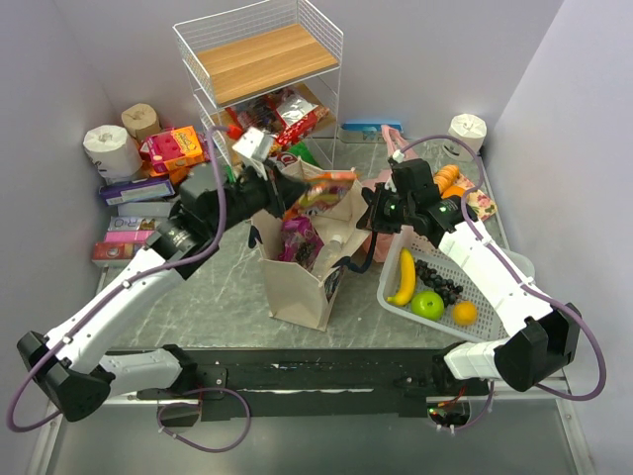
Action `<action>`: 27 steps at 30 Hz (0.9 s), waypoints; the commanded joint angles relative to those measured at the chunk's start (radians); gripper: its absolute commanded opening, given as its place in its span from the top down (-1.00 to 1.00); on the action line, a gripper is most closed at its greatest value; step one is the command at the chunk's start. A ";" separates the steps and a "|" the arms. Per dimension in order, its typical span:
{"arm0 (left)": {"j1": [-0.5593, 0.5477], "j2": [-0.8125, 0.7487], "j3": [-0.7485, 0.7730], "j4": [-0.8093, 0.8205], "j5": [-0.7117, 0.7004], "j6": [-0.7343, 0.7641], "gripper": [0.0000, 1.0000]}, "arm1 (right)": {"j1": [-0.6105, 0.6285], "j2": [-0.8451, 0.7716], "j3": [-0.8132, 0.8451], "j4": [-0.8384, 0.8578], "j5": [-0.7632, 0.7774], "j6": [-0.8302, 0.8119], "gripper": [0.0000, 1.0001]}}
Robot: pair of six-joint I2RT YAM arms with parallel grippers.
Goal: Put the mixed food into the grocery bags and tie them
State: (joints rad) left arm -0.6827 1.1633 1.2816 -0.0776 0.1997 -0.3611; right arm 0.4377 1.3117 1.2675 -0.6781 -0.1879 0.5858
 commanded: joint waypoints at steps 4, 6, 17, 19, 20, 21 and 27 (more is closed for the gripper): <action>-0.008 -0.005 -0.038 -0.076 -0.045 -0.016 0.98 | -0.022 -0.026 0.055 0.055 0.042 0.000 0.94; -0.008 0.028 -0.030 -0.094 -0.028 -0.007 0.98 | -0.022 -0.031 0.055 0.052 0.045 -0.004 0.94; -0.026 0.098 -0.065 -0.171 -0.048 -0.045 0.71 | -0.022 -0.046 0.052 0.045 0.064 -0.018 0.92; -0.031 0.098 -0.062 -0.186 -0.060 -0.044 -0.12 | -0.022 -0.045 0.052 0.043 0.065 -0.017 0.92; -0.029 0.092 -0.061 -0.189 -0.078 -0.039 -0.65 | -0.024 -0.045 0.053 0.043 0.067 -0.017 0.92; -0.031 0.087 -0.054 -0.185 -0.092 -0.038 -0.94 | -0.022 -0.045 0.056 0.041 0.067 -0.018 0.92; -0.022 0.070 0.046 -0.237 -0.340 -0.021 -0.93 | -0.024 -0.046 0.066 0.037 0.080 -0.024 0.89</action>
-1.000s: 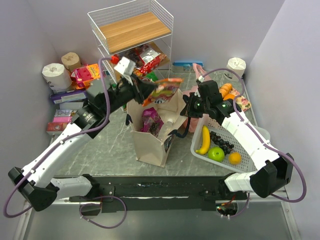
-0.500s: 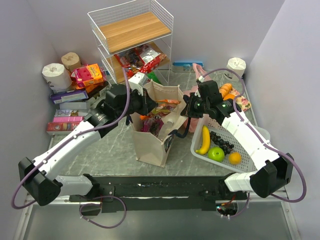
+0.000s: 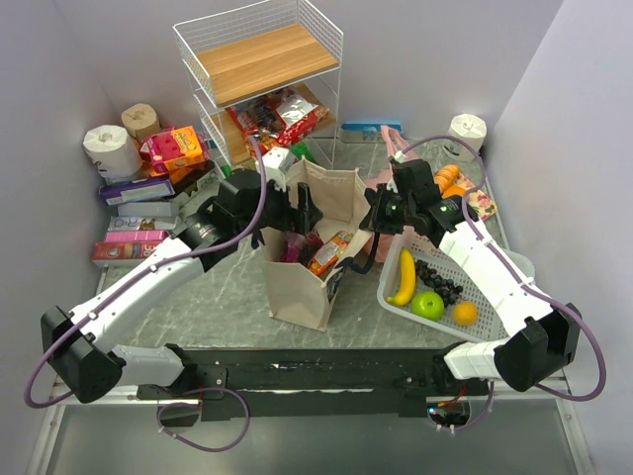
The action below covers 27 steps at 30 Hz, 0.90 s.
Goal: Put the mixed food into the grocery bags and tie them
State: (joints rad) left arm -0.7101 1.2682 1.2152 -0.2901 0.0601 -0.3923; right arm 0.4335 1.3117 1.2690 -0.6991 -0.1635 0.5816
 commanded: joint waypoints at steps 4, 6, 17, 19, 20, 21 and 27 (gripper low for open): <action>0.014 0.013 0.220 -0.181 -0.405 0.013 -0.93 | -0.019 -0.054 0.064 0.053 0.064 -0.025 0.89; 0.035 0.031 0.242 -0.260 -0.466 0.006 -0.93 | -0.019 -0.057 0.063 0.050 0.073 -0.028 0.89; 0.182 -0.036 0.057 -0.276 -0.180 -0.121 -0.96 | -0.022 -0.057 0.059 0.053 0.068 -0.029 0.88; 0.185 -0.043 0.008 -0.225 -0.123 -0.144 -0.85 | -0.022 -0.049 0.061 0.056 0.061 -0.029 0.88; 0.184 -0.041 -0.029 -0.210 -0.083 -0.169 -0.70 | -0.022 -0.048 0.064 0.059 0.055 -0.031 0.88; 0.189 -0.040 -0.045 -0.189 -0.068 -0.181 -0.60 | -0.021 -0.046 0.066 0.059 0.052 -0.031 0.88; 0.189 -0.050 -0.033 -0.159 -0.086 -0.194 0.91 | 0.016 -0.039 0.073 0.078 0.038 -0.031 0.89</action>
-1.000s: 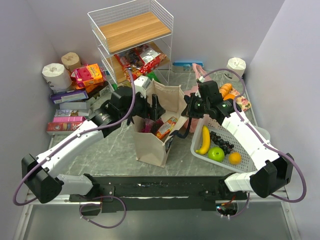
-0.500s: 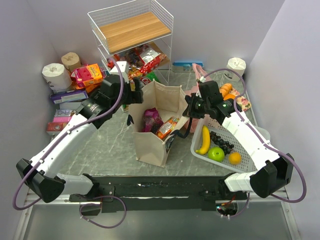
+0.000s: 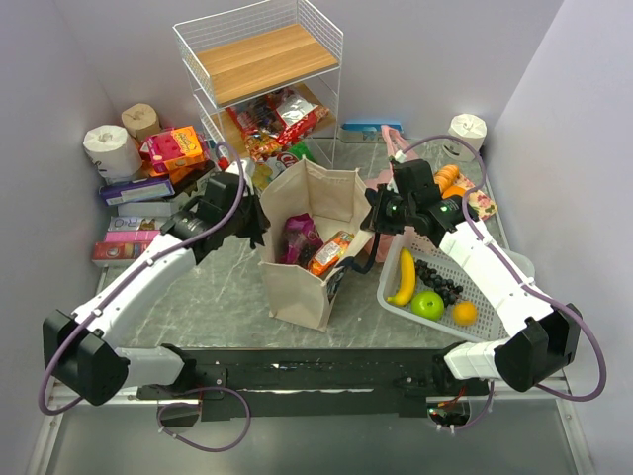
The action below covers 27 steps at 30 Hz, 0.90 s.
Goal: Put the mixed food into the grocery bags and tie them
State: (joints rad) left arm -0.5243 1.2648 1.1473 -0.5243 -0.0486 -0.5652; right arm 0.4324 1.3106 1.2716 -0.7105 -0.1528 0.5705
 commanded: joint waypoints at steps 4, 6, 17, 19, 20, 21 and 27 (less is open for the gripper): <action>0.003 -0.125 0.071 0.118 0.061 0.085 0.98 | 0.065 -0.016 0.090 0.083 0.036 -0.024 0.89; 0.003 -0.136 0.077 0.129 0.116 0.151 0.92 | 0.065 -0.010 0.087 0.088 0.030 -0.018 0.89; -0.158 0.007 0.281 0.154 -0.219 0.464 -0.93 | 0.019 -0.040 0.023 0.117 0.022 0.029 0.89; -0.166 0.063 0.305 0.228 -0.246 0.551 -0.93 | 0.014 -0.043 0.015 0.118 0.013 0.032 0.89; -0.172 0.083 0.310 0.260 -0.293 0.600 -0.93 | 0.012 -0.042 0.017 0.117 0.009 0.035 0.89; -0.174 0.105 0.310 0.289 -0.319 0.640 -0.93 | 0.012 -0.040 0.018 0.115 0.006 0.037 0.89; -0.169 0.274 0.359 0.475 -0.367 0.910 -0.93 | 0.012 -0.045 0.025 0.120 -0.013 0.043 0.89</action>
State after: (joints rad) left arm -0.6949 1.4464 1.4376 -0.1806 -0.3504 0.1295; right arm 0.4591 1.3251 1.2751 -0.6868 -0.1707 0.6037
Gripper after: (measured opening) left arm 0.966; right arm 0.059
